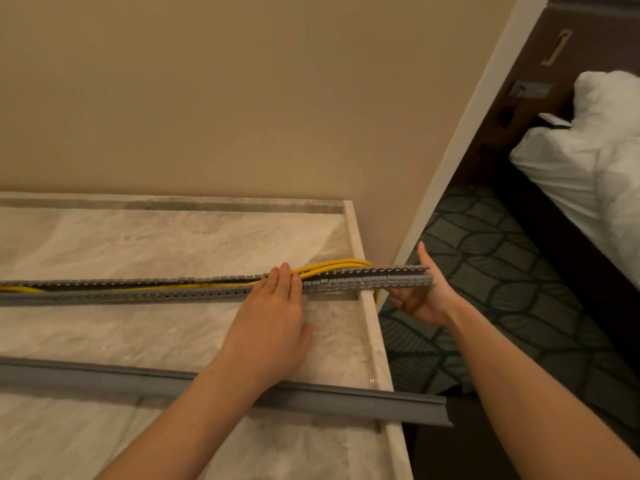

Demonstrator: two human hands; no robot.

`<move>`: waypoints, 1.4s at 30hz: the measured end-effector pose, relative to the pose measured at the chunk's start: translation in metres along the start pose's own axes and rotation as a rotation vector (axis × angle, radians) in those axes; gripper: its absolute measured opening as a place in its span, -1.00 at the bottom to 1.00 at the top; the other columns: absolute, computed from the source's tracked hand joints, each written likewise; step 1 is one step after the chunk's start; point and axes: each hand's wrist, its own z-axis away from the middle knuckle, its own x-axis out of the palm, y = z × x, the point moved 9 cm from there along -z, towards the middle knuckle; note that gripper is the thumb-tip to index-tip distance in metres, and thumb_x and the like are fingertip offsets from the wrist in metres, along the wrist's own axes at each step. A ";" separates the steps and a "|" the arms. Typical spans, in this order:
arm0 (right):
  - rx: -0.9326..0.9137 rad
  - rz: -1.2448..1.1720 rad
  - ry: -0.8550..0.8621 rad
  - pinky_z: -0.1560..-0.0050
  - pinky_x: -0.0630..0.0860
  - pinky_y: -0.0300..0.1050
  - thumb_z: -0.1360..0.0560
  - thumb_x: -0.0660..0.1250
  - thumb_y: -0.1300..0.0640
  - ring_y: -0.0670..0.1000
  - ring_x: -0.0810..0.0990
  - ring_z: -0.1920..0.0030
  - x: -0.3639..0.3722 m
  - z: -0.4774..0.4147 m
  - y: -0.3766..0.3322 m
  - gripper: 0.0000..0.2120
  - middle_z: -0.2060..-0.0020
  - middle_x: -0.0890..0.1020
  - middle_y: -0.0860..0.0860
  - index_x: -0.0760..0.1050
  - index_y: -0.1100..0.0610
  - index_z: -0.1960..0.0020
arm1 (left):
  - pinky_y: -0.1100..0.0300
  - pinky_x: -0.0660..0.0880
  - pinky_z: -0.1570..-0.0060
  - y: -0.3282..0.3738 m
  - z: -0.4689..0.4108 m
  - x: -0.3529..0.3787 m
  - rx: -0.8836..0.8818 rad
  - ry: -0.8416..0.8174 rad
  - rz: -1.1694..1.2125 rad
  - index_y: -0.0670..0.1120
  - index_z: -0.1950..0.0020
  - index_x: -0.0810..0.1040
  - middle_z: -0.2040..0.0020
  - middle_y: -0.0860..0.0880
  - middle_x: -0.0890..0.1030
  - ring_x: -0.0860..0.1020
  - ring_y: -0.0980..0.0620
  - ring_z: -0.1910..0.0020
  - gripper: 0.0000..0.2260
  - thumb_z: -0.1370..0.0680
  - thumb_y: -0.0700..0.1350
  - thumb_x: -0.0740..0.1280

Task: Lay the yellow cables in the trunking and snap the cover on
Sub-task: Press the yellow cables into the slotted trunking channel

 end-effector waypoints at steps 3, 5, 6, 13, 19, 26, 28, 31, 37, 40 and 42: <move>0.017 -0.024 0.017 -0.20 0.28 0.00 -0.42 -0.11 -0.45 0.01 0.59 -0.07 -0.004 -0.006 0.014 -0.18 -0.01 0.66 0.09 0.46 0.19 -0.23 | 0.07 -0.08 -0.47 0.000 -0.001 0.000 0.002 -0.003 0.004 -0.22 -0.51 -0.10 -0.53 -0.24 -0.06 -0.03 -0.11 -0.52 -0.37 -0.59 0.10 0.04; -0.028 0.141 0.002 -0.21 0.30 -0.06 -0.53 -0.17 -0.29 -0.04 0.62 0.00 0.000 -0.005 0.020 -0.31 0.09 0.69 0.05 0.50 0.18 -0.14 | 0.06 -0.08 -0.47 0.000 0.000 0.001 0.006 -0.004 0.000 -0.23 -0.50 -0.10 -0.53 -0.24 -0.07 -0.04 -0.11 -0.52 -0.37 -0.59 0.09 0.04; -0.057 0.227 -0.008 -0.18 0.32 -0.06 -0.57 -0.18 -0.20 -0.05 0.63 0.04 0.004 -0.003 0.022 -0.36 0.13 0.69 0.05 0.53 0.19 -0.07 | 0.06 -0.08 -0.48 0.000 0.000 0.001 0.006 -0.004 0.000 -0.23 -0.50 -0.10 -0.53 -0.24 -0.07 -0.04 -0.12 -0.52 -0.37 -0.59 0.09 0.03; -0.071 0.171 0.006 0.06 0.46 0.02 -0.57 0.01 0.04 0.08 0.52 0.29 -0.005 0.002 0.023 -0.53 0.42 0.56 0.06 0.54 0.11 0.37 | 0.07 -0.06 -0.47 0.001 0.000 0.000 0.008 0.001 0.018 -0.23 -0.50 -0.09 -0.53 -0.24 -0.05 -0.02 -0.11 -0.52 -0.35 -0.58 0.10 0.07; -0.136 -0.104 0.162 0.48 0.48 -0.22 -0.43 0.23 -0.26 -0.04 0.51 0.48 -0.021 0.015 -0.013 -0.54 0.39 0.58 0.04 0.55 0.13 0.28 | 0.07 -0.03 -0.48 0.000 -0.001 -0.001 0.017 -0.004 0.026 -0.23 -0.50 -0.07 -0.53 -0.24 -0.02 0.00 -0.11 -0.51 -0.35 -0.58 0.10 0.08; -0.376 -0.034 0.207 0.43 0.34 -0.20 -0.53 0.09 -0.19 -0.07 0.36 0.49 -0.003 0.050 -0.075 -0.54 0.43 0.42 0.03 0.51 0.15 0.24 | 0.07 -0.04 -0.48 0.001 -0.001 0.000 0.026 -0.010 0.010 -0.24 -0.50 -0.07 -0.52 -0.25 -0.02 0.01 -0.12 -0.51 -0.35 -0.58 0.10 0.08; -0.490 -0.008 0.244 0.46 0.30 -0.28 -0.55 0.11 -0.11 -0.11 0.28 0.53 0.002 0.060 -0.091 -0.58 0.44 0.35 0.04 0.51 0.16 0.27 | 0.06 -0.03 -0.48 0.001 0.000 0.000 0.025 -0.009 0.008 -0.24 -0.50 -0.07 -0.52 -0.25 -0.02 0.02 -0.13 -0.51 -0.35 -0.58 0.10 0.08; -0.615 0.042 0.303 0.33 0.29 -0.31 -0.57 0.13 -0.02 -0.15 0.25 0.53 0.007 0.073 -0.101 -0.59 0.43 0.28 0.05 0.53 0.08 0.36 | 0.05 -0.02 -0.49 0.001 0.000 0.000 0.027 -0.011 0.003 -0.25 -0.50 -0.07 -0.52 -0.26 -0.02 0.01 -0.14 -0.51 -0.35 -0.58 0.10 0.08; -0.699 0.303 0.575 0.17 0.38 -0.14 -0.51 0.10 -0.17 -0.04 0.45 0.26 -0.007 0.090 -0.088 -0.61 0.41 0.50 -0.13 0.51 0.04 0.29 | 0.05 -0.02 -0.49 0.001 0.000 0.000 0.035 -0.004 0.006 -0.25 -0.50 -0.08 -0.52 -0.26 -0.03 0.01 -0.14 -0.51 -0.34 -0.57 0.09 0.09; -0.662 0.407 0.666 -0.01 0.43 -0.03 -0.54 0.04 -0.21 0.05 0.53 0.05 -0.014 0.091 -0.075 -0.56 0.16 0.59 0.07 0.52 0.04 0.24 | 0.05 -0.01 -0.48 0.001 0.000 0.001 0.036 0.000 0.007 -0.25 -0.50 -0.09 -0.52 -0.26 -0.03 0.01 -0.14 -0.51 -0.35 -0.57 0.09 0.08; -0.582 0.440 0.662 0.01 0.41 -0.06 -0.56 -0.01 -0.21 0.03 0.52 0.08 -0.016 0.085 -0.062 -0.51 0.15 0.59 0.09 0.53 0.07 0.20 | 0.05 -0.01 -0.48 0.001 0.000 0.001 0.037 0.003 0.008 -0.25 -0.50 -0.09 -0.52 -0.26 -0.03 0.02 -0.14 -0.51 -0.34 -0.57 0.09 0.08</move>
